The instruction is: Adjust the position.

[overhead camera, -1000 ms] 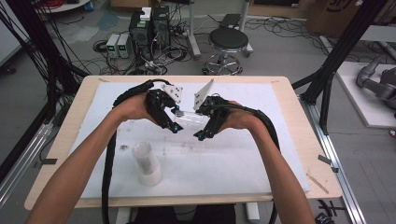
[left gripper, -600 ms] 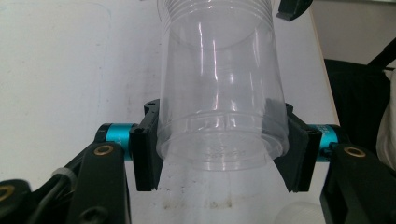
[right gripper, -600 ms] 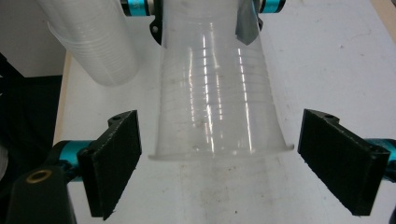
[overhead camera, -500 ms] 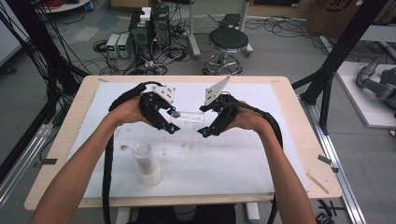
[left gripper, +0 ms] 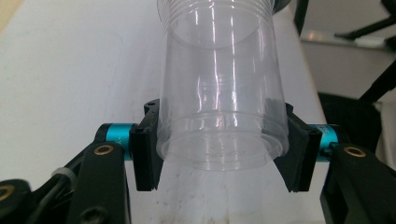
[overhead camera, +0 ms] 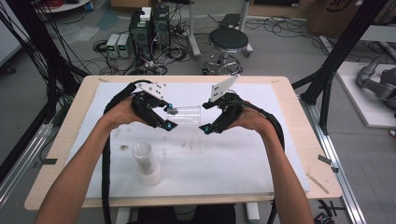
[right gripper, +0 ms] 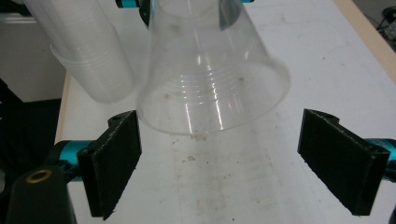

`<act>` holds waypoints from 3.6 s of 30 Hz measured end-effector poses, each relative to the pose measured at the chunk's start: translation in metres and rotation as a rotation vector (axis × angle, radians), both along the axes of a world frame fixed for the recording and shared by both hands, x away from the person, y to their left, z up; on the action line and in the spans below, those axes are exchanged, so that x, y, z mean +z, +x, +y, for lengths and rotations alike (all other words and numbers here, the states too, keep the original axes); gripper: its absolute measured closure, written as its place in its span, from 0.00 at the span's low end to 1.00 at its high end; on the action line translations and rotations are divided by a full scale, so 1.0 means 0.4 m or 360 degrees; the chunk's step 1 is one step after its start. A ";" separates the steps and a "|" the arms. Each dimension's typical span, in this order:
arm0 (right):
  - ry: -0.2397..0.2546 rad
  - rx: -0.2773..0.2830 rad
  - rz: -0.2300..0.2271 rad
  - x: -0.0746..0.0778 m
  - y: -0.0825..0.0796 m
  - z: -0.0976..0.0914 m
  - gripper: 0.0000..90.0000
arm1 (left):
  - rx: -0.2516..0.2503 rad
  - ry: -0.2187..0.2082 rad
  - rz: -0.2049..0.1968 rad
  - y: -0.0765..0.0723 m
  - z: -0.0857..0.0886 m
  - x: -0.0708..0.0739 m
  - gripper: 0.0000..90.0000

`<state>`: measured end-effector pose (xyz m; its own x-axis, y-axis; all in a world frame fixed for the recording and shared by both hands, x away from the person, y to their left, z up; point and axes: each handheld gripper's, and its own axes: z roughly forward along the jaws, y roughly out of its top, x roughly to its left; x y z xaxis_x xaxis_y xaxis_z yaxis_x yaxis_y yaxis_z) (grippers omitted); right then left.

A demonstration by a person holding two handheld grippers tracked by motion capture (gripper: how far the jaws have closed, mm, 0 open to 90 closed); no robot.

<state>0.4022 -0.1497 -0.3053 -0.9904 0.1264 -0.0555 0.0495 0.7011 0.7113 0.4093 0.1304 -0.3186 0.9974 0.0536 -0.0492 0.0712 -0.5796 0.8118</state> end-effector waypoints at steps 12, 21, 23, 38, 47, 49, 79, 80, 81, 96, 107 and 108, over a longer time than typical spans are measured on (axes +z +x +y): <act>0.0270 -0.0021 0.0039 -0.024 -0.003 -0.036 0.15 | 0.0040 -0.0216 0.0001 -0.002 0.032 -0.013 0.47; 0.0450 -0.0024 0.0080 -0.061 -0.004 -0.049 0.16 | 0.0036 -0.0505 0.0045 -0.006 0.040 -0.023 0.47; 0.0480 -0.0014 0.0090 -0.066 -0.004 -0.050 0.16 | 0.0033 -0.0538 0.0046 -0.005 0.042 -0.027 0.47; 0.0637 -0.0002 0.0082 -0.071 -0.010 -0.048 0.16 | 0.0015 -0.0670 0.0075 -0.004 0.036 -0.043 0.47; 0.0696 0.0022 0.0097 -0.070 -0.010 -0.036 0.16 | -0.0008 -0.0682 0.0094 -0.005 0.030 -0.064 0.47; 0.0704 0.0026 0.0101 -0.070 -0.009 -0.032 0.16 | -0.0016 -0.0685 0.0089 -0.005 0.026 -0.064 0.47; 0.0823 0.0130 0.0141 -0.051 -0.005 0.003 0.18 | -0.0069 -0.0629 0.0081 -0.006 -0.003 -0.061 0.47; 0.0826 0.0132 0.0129 -0.051 -0.004 0.003 0.19 | -0.0069 -0.0634 0.0080 -0.005 -0.003 -0.061 0.47; 0.0826 0.0133 0.0140 -0.050 -0.005 0.002 0.19 | -0.0070 -0.0641 0.0079 -0.006 -0.002 -0.060 0.47; 0.0890 0.0142 0.0137 -0.042 -0.005 -0.005 0.22 | -0.0071 -0.0662 0.0072 -0.006 -0.002 -0.059 0.47; 0.0895 0.0141 0.0126 -0.039 -0.005 -0.007 0.30 | -0.0075 -0.0662 0.0070 -0.006 -0.004 -0.060 0.47; 0.0898 0.0145 0.0128 -0.040 -0.005 -0.006 0.31 | -0.0076 -0.0664 0.0070 -0.006 -0.004 -0.060 0.47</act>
<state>0.4000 -0.1521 -0.3211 -0.9970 0.0284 0.0715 0.0760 0.2183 0.9729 0.4068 0.1288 -0.3428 0.9947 -0.0260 -0.0997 0.0923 -0.2055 0.9743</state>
